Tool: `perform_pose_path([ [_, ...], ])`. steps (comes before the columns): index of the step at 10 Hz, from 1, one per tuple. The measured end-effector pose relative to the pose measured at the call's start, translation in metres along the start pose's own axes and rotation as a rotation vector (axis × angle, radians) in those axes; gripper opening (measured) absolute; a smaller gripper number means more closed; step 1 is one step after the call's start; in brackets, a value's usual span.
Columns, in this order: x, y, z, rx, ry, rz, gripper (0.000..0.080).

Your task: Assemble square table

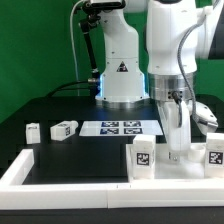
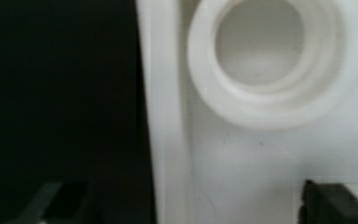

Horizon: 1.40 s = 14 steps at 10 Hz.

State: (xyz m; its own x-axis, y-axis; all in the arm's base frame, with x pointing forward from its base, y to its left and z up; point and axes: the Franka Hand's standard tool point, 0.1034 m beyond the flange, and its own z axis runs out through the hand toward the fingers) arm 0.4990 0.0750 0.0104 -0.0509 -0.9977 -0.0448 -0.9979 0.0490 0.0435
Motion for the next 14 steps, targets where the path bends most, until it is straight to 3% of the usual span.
perform_pose_path([
  [1, 0.0, 0.0, 0.0, 0.0, 0.0, -0.001, 0.0429],
  [2, 0.0, 0.0, 0.0, 0.0, 0.0, -0.001, 0.0246],
  [3, 0.0, 0.005, 0.002, -0.017, -0.001, -0.002, 0.011],
  [5, -0.001, 0.006, 0.002, -0.017, -0.002, -0.021, 0.0071],
  [12, 0.0, 0.005, 0.002, -0.014, -0.002, -0.046, 0.0071],
  [14, 0.035, 0.017, -0.001, 0.061, 0.005, -0.147, 0.007],
])
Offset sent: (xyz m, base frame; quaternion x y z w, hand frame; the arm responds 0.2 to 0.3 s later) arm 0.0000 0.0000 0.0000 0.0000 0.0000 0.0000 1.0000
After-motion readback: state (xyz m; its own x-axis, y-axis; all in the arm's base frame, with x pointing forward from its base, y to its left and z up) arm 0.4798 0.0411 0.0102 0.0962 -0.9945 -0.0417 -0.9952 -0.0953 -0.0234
